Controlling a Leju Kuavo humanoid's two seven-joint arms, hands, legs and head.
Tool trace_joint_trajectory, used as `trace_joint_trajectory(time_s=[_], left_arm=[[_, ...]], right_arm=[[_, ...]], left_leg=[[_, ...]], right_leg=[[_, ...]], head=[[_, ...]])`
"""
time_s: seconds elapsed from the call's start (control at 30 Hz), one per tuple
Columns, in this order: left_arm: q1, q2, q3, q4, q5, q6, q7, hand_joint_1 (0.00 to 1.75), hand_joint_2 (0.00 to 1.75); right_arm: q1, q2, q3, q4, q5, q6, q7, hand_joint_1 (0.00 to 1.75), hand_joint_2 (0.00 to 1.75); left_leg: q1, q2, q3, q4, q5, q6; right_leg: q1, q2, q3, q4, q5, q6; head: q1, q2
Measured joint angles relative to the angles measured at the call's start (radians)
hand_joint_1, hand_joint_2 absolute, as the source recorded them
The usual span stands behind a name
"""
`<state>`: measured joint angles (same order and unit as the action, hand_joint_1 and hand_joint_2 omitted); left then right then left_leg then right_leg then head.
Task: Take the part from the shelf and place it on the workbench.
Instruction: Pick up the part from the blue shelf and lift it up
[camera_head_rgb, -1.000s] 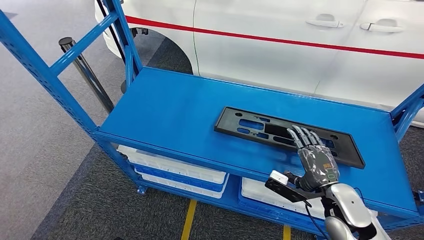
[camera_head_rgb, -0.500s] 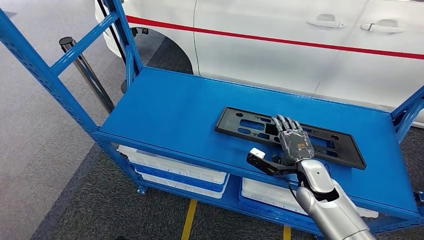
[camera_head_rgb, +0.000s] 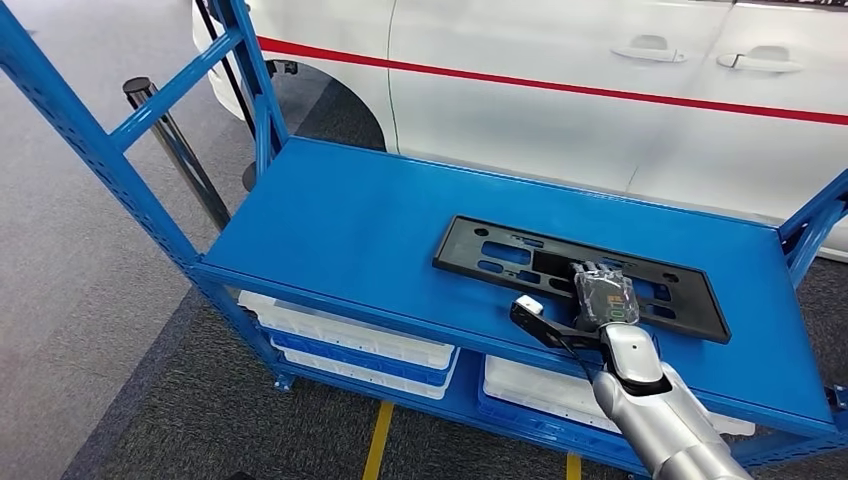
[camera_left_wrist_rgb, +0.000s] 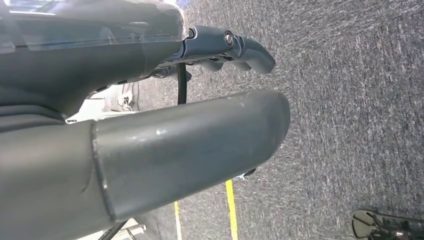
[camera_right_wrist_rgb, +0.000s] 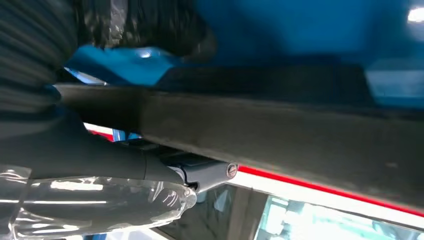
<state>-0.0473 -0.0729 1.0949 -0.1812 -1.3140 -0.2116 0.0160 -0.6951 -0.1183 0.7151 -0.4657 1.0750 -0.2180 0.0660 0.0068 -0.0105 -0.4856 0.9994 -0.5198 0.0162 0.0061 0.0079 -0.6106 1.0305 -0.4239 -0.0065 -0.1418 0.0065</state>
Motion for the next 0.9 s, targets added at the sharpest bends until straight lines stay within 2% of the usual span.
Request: trace_joint_trajectory(time_s=[0.23,0.37,0.7,0.9], left_arm=[[0.003,0.0,0.002,0.0,0.004,0.001,-0.002,0.0,0.0],[0.003,0.0,0.003,0.0,0.006,0.002,-0.016,0.0,1.75],[0.003,-0.001,0.01,0.0,0.013,0.028,-0.001,0.0,1.75],[0.008,-0.001,0.033,0.0,0.04,0.058,-0.013,0.0,1.75]], right_arm=[[0.011,-0.003,-0.031,0.003,0.019,-0.026,-0.017,1.75,1.75],[0.02,-0.007,-0.042,-0.017,0.035,-0.039,-0.026,1.75,1.75],[0.094,-0.049,-0.061,-0.157,0.063,-0.067,-0.056,1.75,1.75],[0.216,-0.144,-0.12,-0.468,-0.049,-0.107,-0.123,1.75,1.75]], left_leg=[[-0.001,0.0,0.002,0.001,0.0,0.0],[-0.001,0.0,0.002,0.001,0.0,0.0],[-0.001,0.0,0.0,0.001,0.0,0.0],[-0.001,-0.002,-0.005,0.001,0.0,0.0]], right_leg=[[0.0,0.0,0.002,0.0,0.0,0.0],[0.0,0.0,0.002,0.0,0.0,0.0],[-0.001,-0.001,0.0,0.0,0.0,0.0],[-0.001,-0.001,-0.004,0.0,0.0,0.0]], head=[[0.0,0.0],[0.0,0.0],[0.0,0.0],[0.0,0.0]])
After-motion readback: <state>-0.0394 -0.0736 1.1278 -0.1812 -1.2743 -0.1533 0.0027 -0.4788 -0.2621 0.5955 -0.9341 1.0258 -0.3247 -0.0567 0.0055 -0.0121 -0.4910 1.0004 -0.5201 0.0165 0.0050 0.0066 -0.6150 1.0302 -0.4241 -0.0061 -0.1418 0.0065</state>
